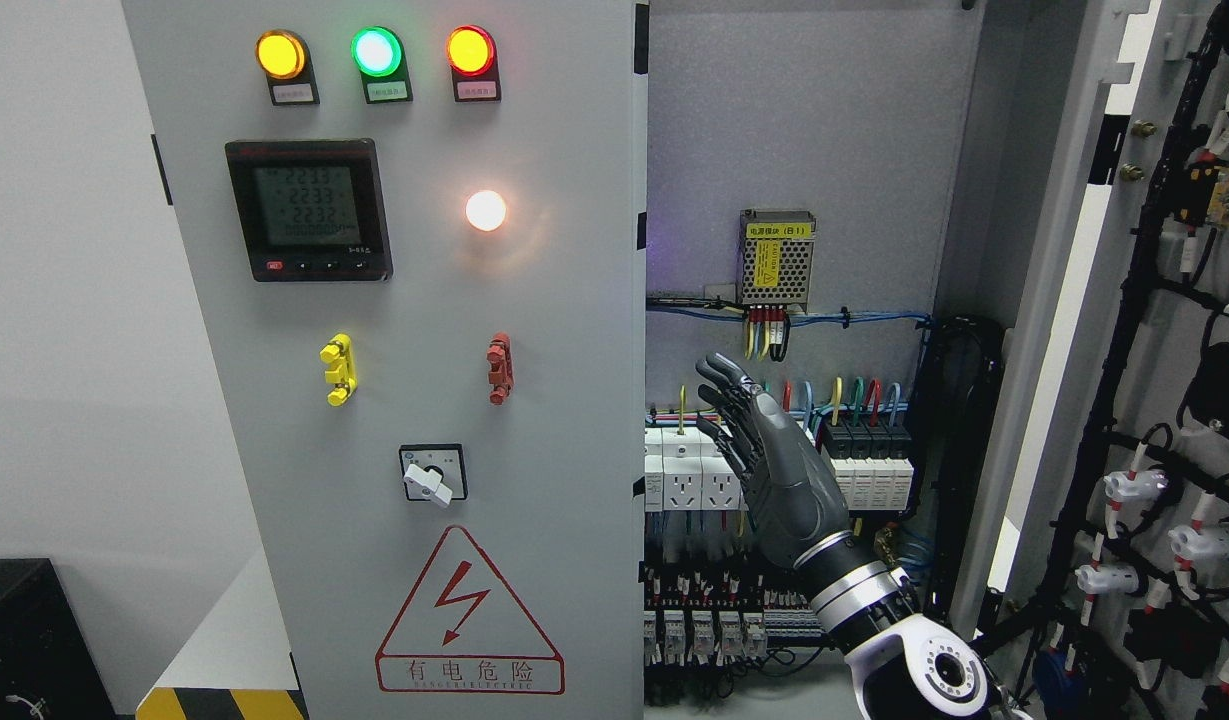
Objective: Open door with both hands
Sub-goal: 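Turn the right palm toward the inner edge of the door with indicator lights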
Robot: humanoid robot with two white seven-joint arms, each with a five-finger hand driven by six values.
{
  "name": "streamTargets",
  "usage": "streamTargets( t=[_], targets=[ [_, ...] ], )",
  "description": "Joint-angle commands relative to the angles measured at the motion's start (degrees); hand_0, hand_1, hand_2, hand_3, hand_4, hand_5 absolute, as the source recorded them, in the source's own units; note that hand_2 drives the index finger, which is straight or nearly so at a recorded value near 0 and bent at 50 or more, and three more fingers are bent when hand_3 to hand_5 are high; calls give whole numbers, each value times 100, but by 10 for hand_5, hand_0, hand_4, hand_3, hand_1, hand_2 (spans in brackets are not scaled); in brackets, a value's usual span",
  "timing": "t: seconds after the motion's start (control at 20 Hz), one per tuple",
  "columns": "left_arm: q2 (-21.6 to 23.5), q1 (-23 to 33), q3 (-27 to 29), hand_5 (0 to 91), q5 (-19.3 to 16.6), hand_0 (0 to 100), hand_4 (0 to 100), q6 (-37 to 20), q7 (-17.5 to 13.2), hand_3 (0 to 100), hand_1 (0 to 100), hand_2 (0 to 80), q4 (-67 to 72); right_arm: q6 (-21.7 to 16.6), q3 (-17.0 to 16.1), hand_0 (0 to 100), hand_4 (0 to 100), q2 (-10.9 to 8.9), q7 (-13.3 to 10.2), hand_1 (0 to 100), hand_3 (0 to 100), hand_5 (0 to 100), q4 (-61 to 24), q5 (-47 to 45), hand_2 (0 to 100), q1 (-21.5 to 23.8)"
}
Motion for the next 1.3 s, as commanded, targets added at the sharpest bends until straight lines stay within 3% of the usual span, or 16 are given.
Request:
streamTargets(
  t=[0.0,0.25,0.9,1.05,1.25],
  targets=[
    [-2,193,114,0,70,120,0,1,0,0,556,0,0,20,201,56,0,-81,78,143,0,0,-58,-69,0,-31],
    [-2,193,114,0,70,120,0,1,0,0,556,0,0,11,218,56,0,-81,227,143,0,0,57,-69,0,-92],
    [-2,193,114,0,70,120,0,1,0,0,556,0,0,20,244,55,0,-142,271,144,0,0,513,-78,0,-417],
    [-2,193,114,0,70,120,0,1,0,0,556,0,0,20,253,56,0,-142,569,144,0,0,522,-78,0,-426],
    [-2,193,114,0,70,120,0,1,0,0,556,0,0,20,253,56,0,-151,614,144,0,0,522,-78,0,-452]
  ],
)
